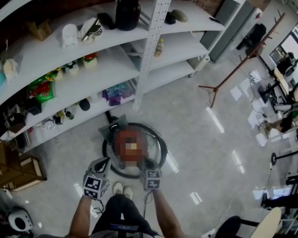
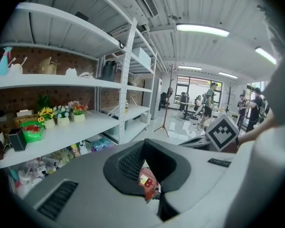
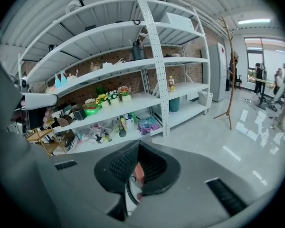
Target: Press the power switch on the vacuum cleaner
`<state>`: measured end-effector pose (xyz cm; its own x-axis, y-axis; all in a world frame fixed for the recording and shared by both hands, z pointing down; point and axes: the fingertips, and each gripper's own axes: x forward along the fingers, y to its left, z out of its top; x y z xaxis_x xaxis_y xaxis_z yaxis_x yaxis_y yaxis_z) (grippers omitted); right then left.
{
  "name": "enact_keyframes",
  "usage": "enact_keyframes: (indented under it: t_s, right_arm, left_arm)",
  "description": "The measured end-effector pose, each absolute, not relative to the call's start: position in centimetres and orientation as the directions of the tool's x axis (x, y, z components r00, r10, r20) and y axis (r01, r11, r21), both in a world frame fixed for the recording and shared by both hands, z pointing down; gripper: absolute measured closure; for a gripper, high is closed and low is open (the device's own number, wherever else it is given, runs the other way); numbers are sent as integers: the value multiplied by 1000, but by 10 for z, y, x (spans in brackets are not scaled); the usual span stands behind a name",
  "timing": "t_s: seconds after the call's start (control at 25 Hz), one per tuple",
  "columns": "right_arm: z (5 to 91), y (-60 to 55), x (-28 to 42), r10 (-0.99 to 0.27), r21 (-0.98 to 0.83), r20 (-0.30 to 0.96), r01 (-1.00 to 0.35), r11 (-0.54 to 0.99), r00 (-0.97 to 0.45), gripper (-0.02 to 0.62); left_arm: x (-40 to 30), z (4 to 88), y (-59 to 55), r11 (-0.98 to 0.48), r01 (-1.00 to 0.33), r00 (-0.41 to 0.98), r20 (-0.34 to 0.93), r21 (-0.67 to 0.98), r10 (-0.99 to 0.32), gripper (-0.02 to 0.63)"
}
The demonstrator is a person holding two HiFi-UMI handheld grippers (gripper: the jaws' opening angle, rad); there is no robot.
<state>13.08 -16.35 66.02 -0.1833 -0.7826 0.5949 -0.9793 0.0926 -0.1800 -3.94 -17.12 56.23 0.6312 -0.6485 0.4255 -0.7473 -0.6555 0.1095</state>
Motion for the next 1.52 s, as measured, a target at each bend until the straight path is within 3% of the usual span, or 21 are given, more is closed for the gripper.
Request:
enact_keyframes:
  t_s: [1.52]
  right_arm:
    - [430, -95, 148, -931, -165, 328, -980, 113, -163, 584]
  left_arm:
    - [-8, 413, -147, -728, -685, 707, 230, -11, -669, 598]
